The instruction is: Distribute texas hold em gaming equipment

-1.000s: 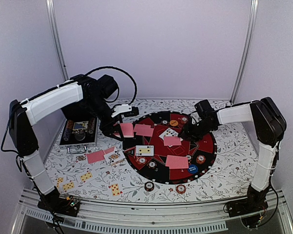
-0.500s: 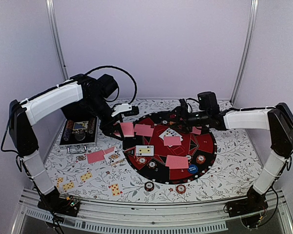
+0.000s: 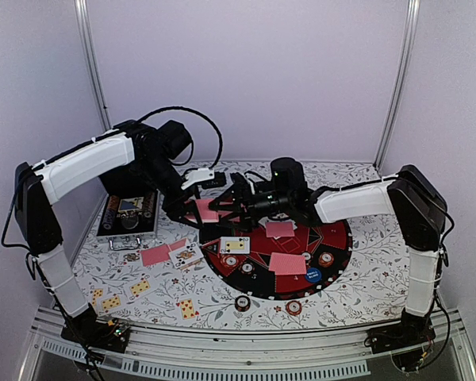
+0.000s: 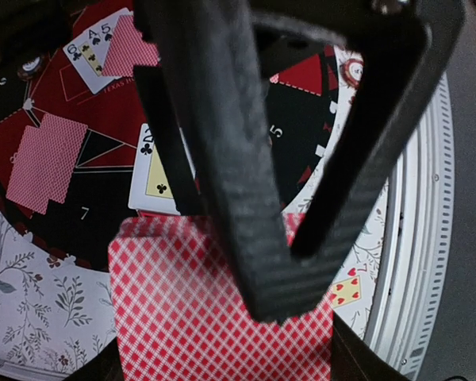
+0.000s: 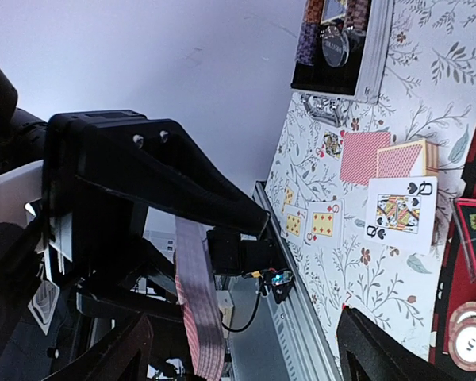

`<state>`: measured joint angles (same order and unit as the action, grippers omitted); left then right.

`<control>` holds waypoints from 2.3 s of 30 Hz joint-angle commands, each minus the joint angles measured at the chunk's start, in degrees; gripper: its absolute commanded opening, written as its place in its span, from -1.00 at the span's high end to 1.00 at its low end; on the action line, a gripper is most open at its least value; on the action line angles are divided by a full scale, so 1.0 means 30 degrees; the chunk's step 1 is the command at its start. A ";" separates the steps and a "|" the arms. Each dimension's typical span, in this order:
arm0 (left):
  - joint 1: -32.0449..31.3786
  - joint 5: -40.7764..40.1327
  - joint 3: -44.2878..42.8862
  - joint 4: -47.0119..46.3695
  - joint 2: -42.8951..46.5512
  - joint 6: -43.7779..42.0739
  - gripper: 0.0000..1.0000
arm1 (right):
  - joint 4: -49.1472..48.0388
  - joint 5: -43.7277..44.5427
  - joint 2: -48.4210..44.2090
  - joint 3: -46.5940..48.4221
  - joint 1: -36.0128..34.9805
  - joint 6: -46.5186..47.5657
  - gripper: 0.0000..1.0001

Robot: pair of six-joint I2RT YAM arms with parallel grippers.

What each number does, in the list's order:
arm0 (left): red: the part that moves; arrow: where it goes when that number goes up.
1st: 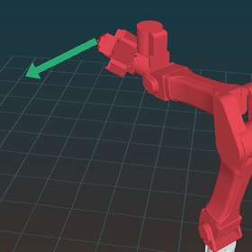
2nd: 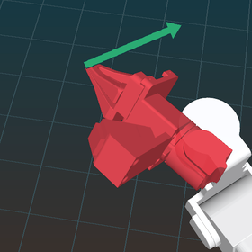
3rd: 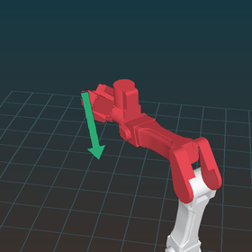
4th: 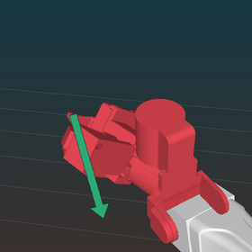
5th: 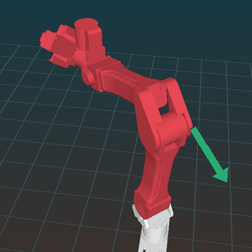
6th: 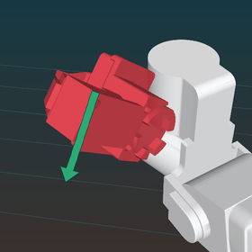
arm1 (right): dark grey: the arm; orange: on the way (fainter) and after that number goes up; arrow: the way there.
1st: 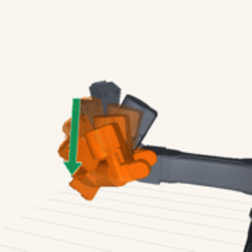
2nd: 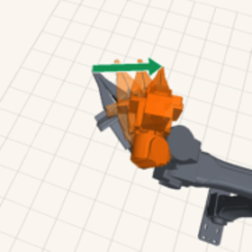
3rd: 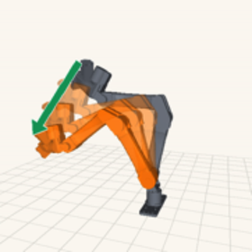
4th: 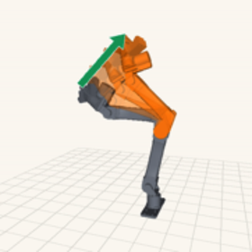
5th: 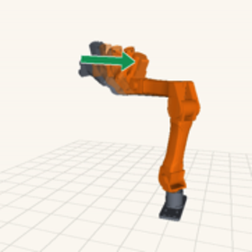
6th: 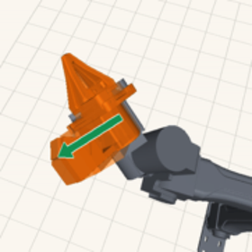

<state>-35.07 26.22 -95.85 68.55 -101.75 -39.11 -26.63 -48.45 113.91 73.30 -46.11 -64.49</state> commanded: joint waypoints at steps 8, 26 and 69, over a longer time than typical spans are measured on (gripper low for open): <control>0.0147 0.0752 -0.0488 -0.0062 -0.0110 0.0063 0.57 | -0.2303 -0.0883 0.3579 0.3516 -0.1128 -0.2383 -0.67; 0.0231 0.0914 -0.0388 -0.0060 0.0281 -0.0230 0.58 | -0.4419 -0.0534 0.3556 0.0867 -0.0027 -0.3924 -0.32; 0.0703 0.0158 0.1731 -0.0711 0.0780 -0.0380 0.60 | 0.0473 -0.0471 -0.4192 -0.7263 0.5777 0.0774 1.00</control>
<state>-33.65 26.26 -91.81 67.81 -101.80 -39.44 -33.95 -50.65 105.19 54.92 -33.15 -69.71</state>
